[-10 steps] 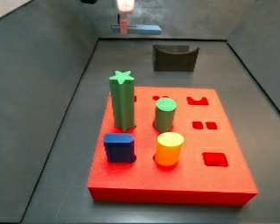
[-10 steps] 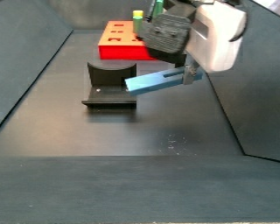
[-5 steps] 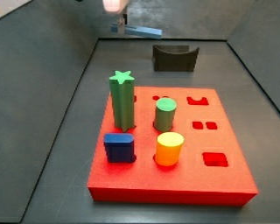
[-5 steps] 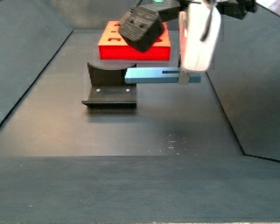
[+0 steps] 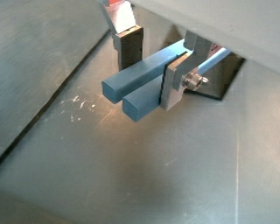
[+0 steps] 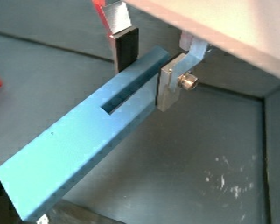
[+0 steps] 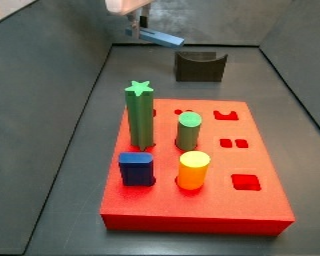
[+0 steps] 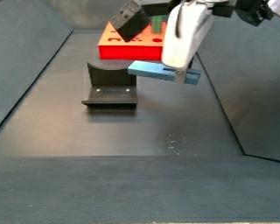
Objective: Pick up the double-square object. Move up. Rotate the double-square object. Place the double-square object on the fixture. Regrasp the double-square object. Move to above the board. Insert the double-square object.
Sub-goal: Rotate the double-square object.
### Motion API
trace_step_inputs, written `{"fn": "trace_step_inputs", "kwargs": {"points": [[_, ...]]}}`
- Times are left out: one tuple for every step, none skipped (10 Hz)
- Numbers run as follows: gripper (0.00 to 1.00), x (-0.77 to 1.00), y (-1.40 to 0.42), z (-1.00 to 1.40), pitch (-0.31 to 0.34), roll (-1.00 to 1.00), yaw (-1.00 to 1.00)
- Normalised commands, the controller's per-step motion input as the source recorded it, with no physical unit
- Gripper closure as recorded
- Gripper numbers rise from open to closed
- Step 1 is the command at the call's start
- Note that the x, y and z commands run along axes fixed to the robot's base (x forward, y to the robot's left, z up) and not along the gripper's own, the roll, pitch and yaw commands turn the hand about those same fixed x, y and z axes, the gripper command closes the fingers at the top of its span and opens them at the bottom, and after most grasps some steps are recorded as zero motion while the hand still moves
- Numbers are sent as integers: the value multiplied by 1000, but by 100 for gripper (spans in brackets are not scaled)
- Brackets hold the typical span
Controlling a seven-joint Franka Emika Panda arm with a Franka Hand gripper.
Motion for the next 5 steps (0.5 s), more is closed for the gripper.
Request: {"fn": "trace_step_inputs", "kwargs": {"points": [[100,30,23,-31,-14,-12,-1000],[100,30,23,-32,-15,-13,-1000],[100,30,23,-32,-16,-13,-1000],[100,30,23,-32,-17,-14,-1000],[100,30,23,-32,-18,-15,-1000]]}}
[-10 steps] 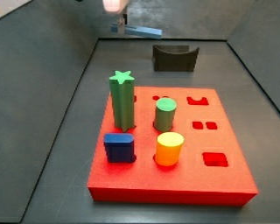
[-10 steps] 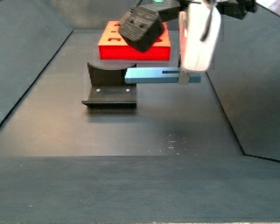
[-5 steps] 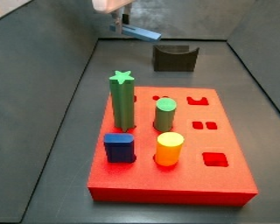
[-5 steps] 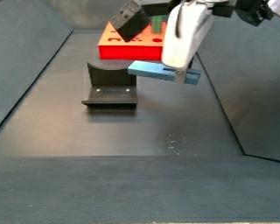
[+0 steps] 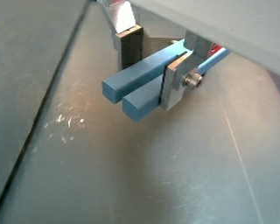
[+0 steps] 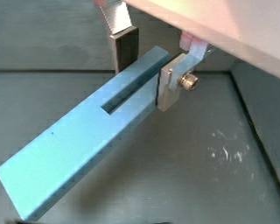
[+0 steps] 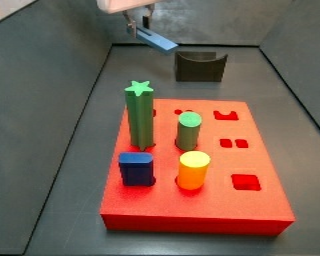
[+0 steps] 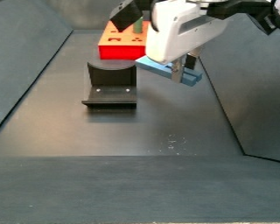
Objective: Pick up the double-square object. Move up. Rotate the double-square object. Place the double-square object on the fixture. Regrasp the double-square object. Move to above the board. Insert the double-square object.
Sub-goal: Rotate the double-square object.
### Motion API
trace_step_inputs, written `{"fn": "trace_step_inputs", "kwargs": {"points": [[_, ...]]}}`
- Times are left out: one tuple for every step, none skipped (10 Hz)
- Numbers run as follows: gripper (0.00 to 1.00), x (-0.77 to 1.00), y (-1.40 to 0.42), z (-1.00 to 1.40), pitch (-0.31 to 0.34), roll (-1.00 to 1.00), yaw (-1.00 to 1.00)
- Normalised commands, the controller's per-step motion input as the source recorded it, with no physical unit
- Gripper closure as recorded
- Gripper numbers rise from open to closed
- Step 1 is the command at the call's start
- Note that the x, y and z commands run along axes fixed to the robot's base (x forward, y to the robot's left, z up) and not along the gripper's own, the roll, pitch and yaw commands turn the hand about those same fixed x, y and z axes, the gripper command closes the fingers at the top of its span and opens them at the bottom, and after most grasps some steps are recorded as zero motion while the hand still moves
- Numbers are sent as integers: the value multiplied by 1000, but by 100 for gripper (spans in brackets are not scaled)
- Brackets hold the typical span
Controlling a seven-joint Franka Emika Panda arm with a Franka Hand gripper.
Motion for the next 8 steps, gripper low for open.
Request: {"fn": "trace_step_inputs", "kwargs": {"points": [[100,30,23,-32,-20,-17,-1000],[100,29,23,-32,-21,-18,-1000],[100,29,23,-32,-25,-21,-1000],[100,29,23,-32,-27,-23,-1000],[100,29,23,-32,-31,-27,-1000],[100,29,23,-32,-34,-29,-1000],[100,28,23,-33,-44,-37,-1000],[100,28,24,-33,-49,-42,-1000]]}}
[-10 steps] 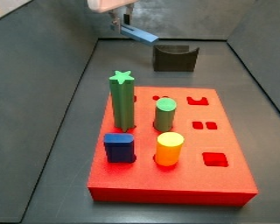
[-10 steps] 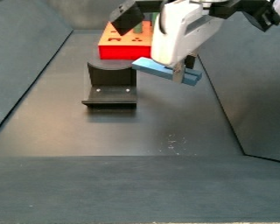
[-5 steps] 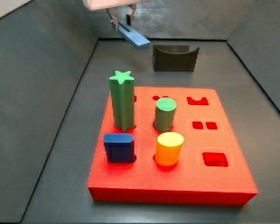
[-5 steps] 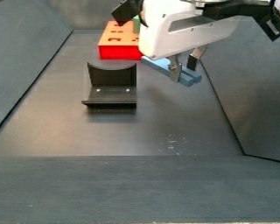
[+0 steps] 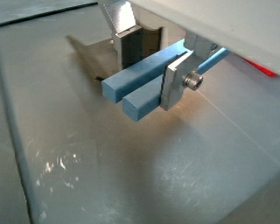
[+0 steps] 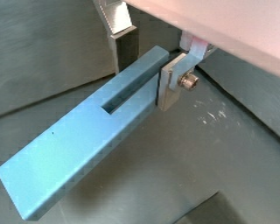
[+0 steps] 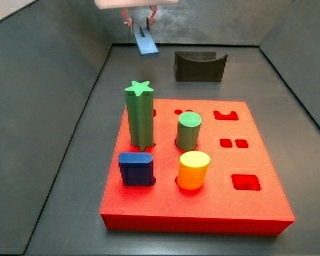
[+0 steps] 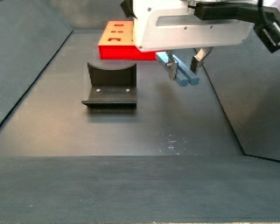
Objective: Pick up the double-square object. Move up. Rotate the double-square object. Place the double-square object on the fixture. Regrasp the double-square object. Move to above the board. Insert the double-square object.
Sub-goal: Rotate the double-square object.
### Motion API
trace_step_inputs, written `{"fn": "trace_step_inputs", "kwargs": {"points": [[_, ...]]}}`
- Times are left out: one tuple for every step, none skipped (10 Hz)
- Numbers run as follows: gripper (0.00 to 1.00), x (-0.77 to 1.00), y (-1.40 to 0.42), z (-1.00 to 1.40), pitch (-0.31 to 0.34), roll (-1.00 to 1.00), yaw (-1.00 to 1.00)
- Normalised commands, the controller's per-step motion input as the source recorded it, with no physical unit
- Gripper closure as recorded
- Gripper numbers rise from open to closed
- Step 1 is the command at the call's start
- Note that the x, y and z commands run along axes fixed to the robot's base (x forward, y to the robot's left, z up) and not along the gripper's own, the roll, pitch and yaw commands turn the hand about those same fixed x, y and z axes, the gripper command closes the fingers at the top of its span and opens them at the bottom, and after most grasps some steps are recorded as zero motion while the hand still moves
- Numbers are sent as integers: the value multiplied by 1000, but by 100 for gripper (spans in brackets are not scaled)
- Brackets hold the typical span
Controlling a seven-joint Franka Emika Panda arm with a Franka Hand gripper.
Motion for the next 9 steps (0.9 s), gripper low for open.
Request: {"fn": "trace_step_inputs", "kwargs": {"points": [[100,28,23,-33,-61,-53,-901],[100,27,23,-34,-60,-53,-673],[100,26,23,-34,-59,-53,-405],[100,25,23,-35,-58,-53,-310],[100,0,0,-1000,0,0,0],[100,6,0,-1000,-6,0,39],[100,18,-2,-1000,-25,-16,42],[100,24,-3,-1000,-32,-28,40],[100,34,2,-1000,-42,-58,27]]}}
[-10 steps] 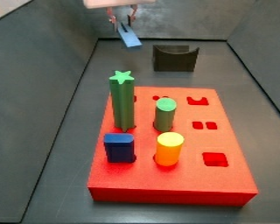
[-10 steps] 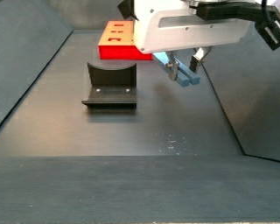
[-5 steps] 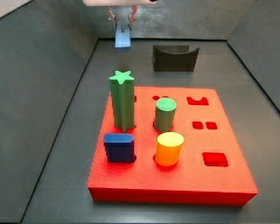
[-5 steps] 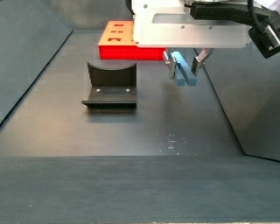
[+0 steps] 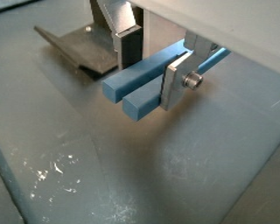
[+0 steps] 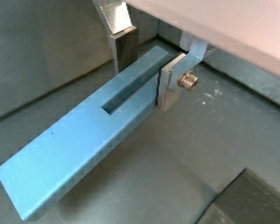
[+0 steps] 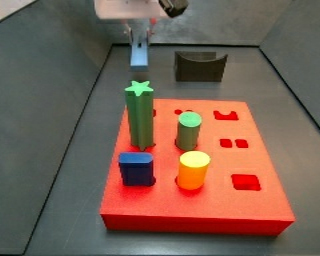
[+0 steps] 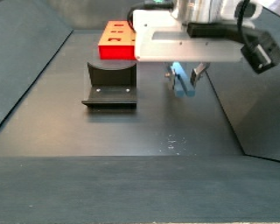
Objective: Pick up the double-square object. Move up. Rotate the double-square object. Place the double-square object on the fixture. Regrasp the double-square object. Move to above the board. Insert the double-square object.
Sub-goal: Rotate the double-square object.
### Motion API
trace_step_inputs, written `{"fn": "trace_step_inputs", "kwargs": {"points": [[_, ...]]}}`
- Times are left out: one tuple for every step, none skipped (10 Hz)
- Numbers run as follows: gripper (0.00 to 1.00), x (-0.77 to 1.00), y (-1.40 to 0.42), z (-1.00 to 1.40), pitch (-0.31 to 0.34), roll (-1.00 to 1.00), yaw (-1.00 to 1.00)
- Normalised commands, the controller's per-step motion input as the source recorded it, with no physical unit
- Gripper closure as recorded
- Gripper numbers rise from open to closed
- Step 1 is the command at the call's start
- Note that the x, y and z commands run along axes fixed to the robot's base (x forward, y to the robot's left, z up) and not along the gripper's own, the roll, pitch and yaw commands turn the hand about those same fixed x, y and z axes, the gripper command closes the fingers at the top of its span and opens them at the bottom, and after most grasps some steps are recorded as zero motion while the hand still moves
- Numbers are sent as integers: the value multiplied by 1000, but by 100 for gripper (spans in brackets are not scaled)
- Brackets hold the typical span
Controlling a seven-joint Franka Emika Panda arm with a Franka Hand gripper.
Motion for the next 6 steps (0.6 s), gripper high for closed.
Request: {"fn": "trace_step_inputs", "kwargs": {"points": [[100,42,3,-1000,-47,-78,19],[100,48,7,-871,-51,-102,15],[100,48,12,-800,-54,-113,13],[100,42,15,-639,-72,-137,12],[100,38,14,-580,-80,-146,13],[100,39,16,-497,-88,-157,14]]}}
